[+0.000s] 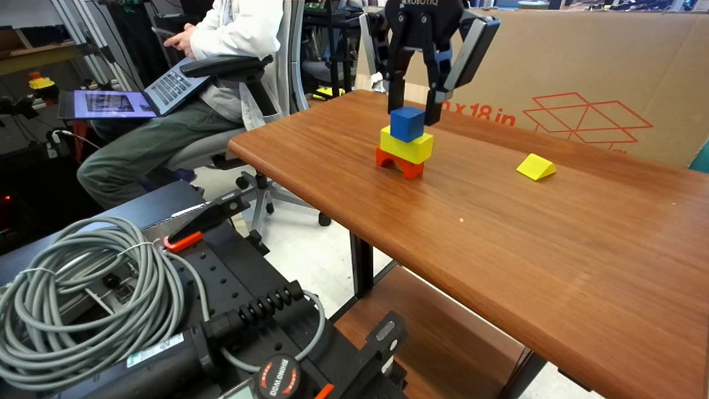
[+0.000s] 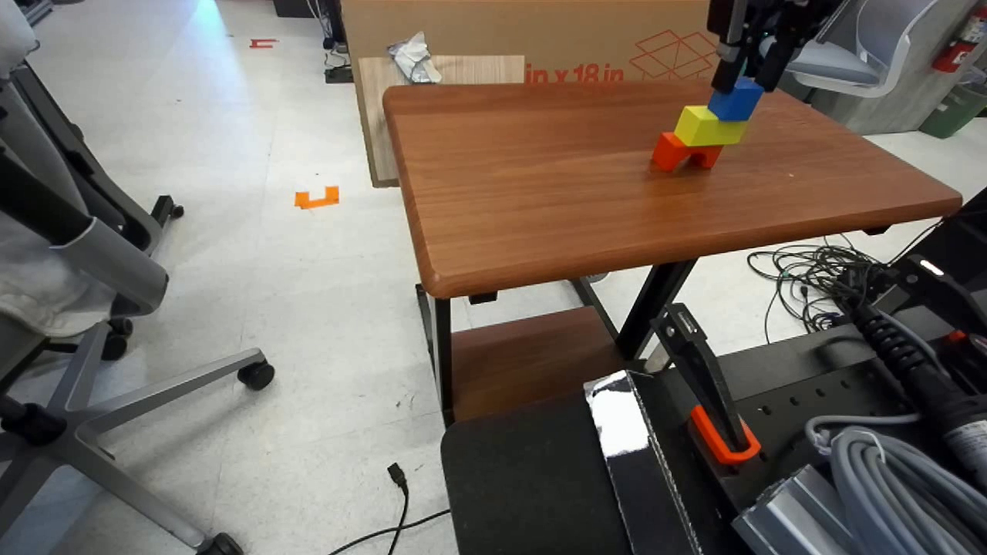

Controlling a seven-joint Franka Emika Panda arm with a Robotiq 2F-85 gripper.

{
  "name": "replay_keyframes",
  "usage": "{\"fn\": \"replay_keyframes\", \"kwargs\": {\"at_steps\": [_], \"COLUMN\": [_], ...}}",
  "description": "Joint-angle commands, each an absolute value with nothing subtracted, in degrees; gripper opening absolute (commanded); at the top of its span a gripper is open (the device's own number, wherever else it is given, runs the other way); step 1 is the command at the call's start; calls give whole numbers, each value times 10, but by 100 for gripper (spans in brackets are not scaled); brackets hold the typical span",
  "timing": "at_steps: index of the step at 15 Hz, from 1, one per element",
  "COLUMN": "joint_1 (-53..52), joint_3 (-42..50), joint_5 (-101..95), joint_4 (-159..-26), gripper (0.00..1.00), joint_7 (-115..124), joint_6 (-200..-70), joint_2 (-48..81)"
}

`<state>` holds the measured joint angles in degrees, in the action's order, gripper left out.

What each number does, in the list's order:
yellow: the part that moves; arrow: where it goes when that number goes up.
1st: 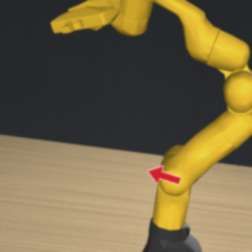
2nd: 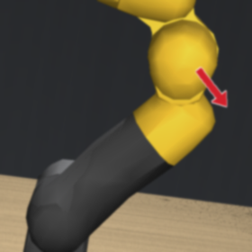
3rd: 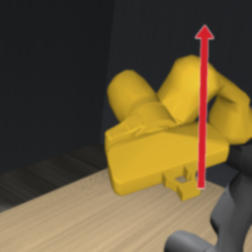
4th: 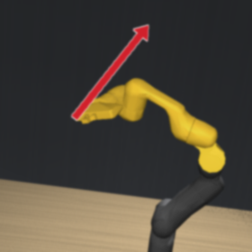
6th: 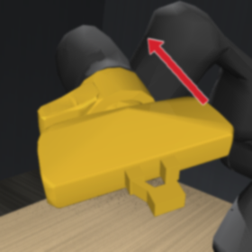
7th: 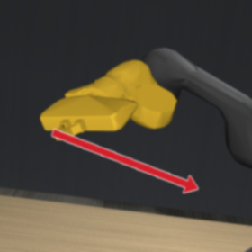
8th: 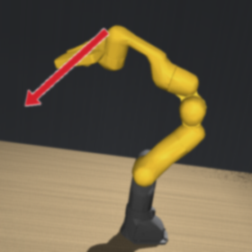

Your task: Put the blue toy on the table.

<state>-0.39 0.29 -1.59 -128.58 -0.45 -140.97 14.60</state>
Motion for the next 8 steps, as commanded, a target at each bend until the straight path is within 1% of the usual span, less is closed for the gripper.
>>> {"fn": "replay_keyframes", "kwargs": {"at_steps": [1,2,3,8], "joint_1": [2,2,4,4], "joint_3": [2,3,2,-3], "joint_5": [-12,-13,-10,2], "joint_4": [-1278,-1280,-1282,-1309], "gripper": [20,12,8,8], "joint_7": [-18,-16,-19,-35], "joint_6": [-1413,-1414,-1414,-1404], "joint_2": [149,147,144,112]}}
